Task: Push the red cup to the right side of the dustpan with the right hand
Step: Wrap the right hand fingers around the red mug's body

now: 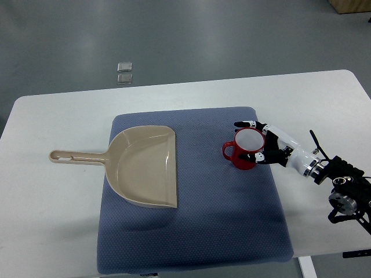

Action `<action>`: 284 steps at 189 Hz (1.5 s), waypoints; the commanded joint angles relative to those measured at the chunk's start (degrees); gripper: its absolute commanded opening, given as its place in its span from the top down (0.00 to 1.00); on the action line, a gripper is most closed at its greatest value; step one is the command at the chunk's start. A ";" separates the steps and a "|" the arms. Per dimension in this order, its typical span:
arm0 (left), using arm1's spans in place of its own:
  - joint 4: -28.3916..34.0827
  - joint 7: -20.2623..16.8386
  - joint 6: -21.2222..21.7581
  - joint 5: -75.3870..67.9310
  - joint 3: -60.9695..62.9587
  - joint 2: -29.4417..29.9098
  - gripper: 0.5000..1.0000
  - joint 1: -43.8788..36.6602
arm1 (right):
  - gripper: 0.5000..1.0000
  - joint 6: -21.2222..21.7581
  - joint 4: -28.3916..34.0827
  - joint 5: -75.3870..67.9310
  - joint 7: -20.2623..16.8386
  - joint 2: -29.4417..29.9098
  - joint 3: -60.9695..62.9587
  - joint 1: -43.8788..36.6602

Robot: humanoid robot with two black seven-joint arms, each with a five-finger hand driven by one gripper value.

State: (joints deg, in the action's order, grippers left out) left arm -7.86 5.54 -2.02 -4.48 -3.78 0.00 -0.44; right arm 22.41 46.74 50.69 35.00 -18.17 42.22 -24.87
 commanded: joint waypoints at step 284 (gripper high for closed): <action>0.04 0.00 0.00 0.00 0.00 0.00 0.00 0.00 | 0.42 -2.37 -1.39 3.28 0.00 6.74 0.06 -0.35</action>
State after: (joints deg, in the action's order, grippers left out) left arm -7.86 5.54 -2.02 -4.48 -3.78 0.00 -0.44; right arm 20.27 45.44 53.56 35.00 -12.26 42.28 -25.26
